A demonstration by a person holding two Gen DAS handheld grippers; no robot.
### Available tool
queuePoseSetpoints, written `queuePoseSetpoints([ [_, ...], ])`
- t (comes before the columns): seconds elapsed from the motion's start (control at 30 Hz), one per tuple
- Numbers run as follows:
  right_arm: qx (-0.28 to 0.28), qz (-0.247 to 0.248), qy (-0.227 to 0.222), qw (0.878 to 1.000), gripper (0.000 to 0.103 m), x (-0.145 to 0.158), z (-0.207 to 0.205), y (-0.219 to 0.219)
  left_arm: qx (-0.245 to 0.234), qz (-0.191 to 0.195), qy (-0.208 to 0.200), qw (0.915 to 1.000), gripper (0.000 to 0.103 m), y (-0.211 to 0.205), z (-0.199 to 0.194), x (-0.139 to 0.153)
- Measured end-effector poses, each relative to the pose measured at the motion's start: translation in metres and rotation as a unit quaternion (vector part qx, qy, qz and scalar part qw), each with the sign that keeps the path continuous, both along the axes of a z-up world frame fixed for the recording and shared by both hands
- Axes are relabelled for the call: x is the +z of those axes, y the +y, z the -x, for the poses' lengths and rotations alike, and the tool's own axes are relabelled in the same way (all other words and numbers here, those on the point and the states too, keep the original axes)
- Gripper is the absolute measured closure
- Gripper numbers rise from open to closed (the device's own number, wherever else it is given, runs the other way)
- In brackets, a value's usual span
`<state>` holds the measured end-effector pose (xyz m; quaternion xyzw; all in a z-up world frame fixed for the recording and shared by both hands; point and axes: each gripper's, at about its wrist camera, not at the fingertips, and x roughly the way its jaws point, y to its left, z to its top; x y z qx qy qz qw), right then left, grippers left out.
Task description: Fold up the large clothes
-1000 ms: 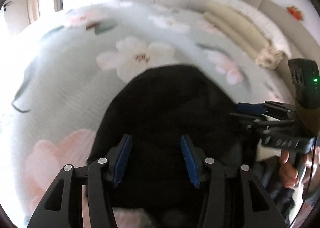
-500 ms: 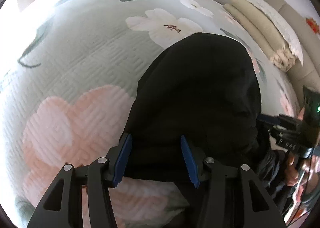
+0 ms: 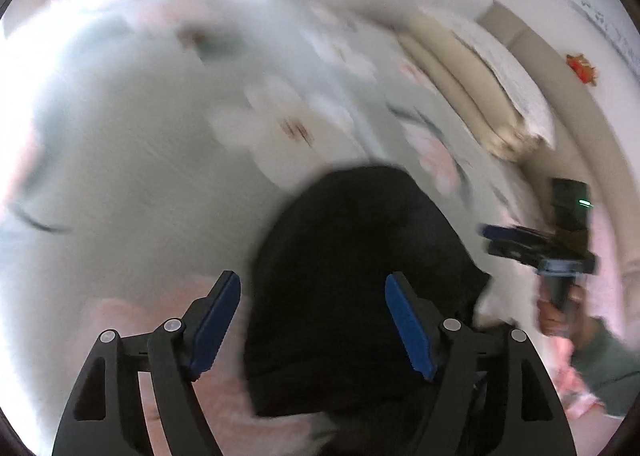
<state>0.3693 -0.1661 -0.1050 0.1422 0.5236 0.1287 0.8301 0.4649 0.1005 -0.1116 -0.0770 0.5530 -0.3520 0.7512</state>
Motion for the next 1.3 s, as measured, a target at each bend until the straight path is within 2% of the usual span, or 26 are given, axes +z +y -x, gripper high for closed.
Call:
queuePoseSetpoints([
  [0.07, 0.005, -0.034, 0.029, 0.999, 0.025, -0.018, -0.01, -0.004, -0.016, 0.038, 0.055, 0.9976, 0.027, -0.005, -0.016, -0.024],
  [0.17, 0.009, -0.064, 0.051, 0.997, 0.026, -0.044, -0.014, -0.004, 0.0, 0.017, 0.052, 0.9985, 0.027, -0.006, -0.024, -0.041],
  [0.23, 0.01, -0.091, 0.064, 0.994, 0.026, -0.056, -0.015, -0.005, -0.002, 0.03, 0.067, 0.9973, 0.027, -0.007, -0.027, -0.052],
  [0.3, 0.02, -0.12, 0.078, 0.99, 0.035, -0.07, -0.02, 0.0, -0.005, 0.036, 0.087, 0.9955, 0.027, -0.014, -0.029, -0.065],
  [0.37, 0.029, -0.121, 0.069, 0.99, 0.043, -0.072, -0.024, 0.009, 0.0, 0.039, 0.075, 0.9964, 0.028, -0.019, -0.028, -0.068],
  [0.4, 0.033, -0.116, 0.065, 0.991, 0.046, -0.071, -0.027, 0.015, 0.002, 0.041, 0.071, 0.9966, 0.034, -0.023, -0.027, -0.066],
  [0.43, 0.036, -0.104, 0.06, 0.992, 0.058, -0.069, -0.028, 0.022, 0.005, 0.038, 0.064, 0.9972, 0.048, -0.027, -0.025, -0.064],
  [0.47, 0.038, -0.088, 0.056, 0.994, 0.066, -0.066, -0.029, 0.028, 0.008, 0.034, 0.054, 0.9979, 0.073, -0.029, -0.022, -0.062],
  [0.5, 0.04, -0.07, 0.05, 0.995, 0.069, -0.061, -0.028, 0.034, 0.011, 0.04, 0.044, 0.9982, 0.081, -0.029, -0.016, -0.056],
  [0.53, 0.046, -0.053, 0.039, 0.997, 0.079, -0.054, -0.025, 0.04, 0.012, 0.05, 0.028, 0.9983, 0.084, -0.029, -0.008, -0.046],
  [0.6, 0.052, -0.026, 0.015, 0.998, 0.081, -0.035, -0.014, 0.049, 0.011, 0.046, -0.004, 0.9989, 0.086, -0.025, 0.01, -0.023],
  [0.73, 0.07, 0.029, -0.054, 0.996, 0.085, 0.027, 0.028, 0.067, -0.003, 0.06, -0.065, 0.996, 0.089, -0.017, 0.062, 0.039],
  [0.87, 0.081, 0.112, -0.122, 0.983, 0.086, 0.087, 0.094, 0.097, -0.027, 0.047, -0.135, 0.9894, 0.089, -0.01, 0.136, 0.107],
  [0.97, 0.077, 0.161, -0.162, 0.971, 0.087, 0.118, 0.151, 0.115, -0.042, 0.028, -0.169, 0.9844, 0.089, 0.006, 0.19, 0.138],
  [1.07, 0.075, 0.195, -0.187, 0.96, 0.089, 0.138, 0.206, 0.124, -0.055, 0.004, -0.19, 0.9803, 0.089, 0.014, 0.245, 0.155],
  [1.17, 0.074, 0.233, -0.207, 0.947, 0.09, 0.147, 0.256, 0.139, -0.069, -0.025, -0.204, 0.9762, 0.09, 0.018, 0.292, 0.156],
  [1.3, 0.077, 0.308, -0.226, 0.921, 0.09, 0.136, 0.315, 0.159, -0.079, -0.05, -0.163, 0.9821, 0.09, 0.032, 0.35, 0.131],
])
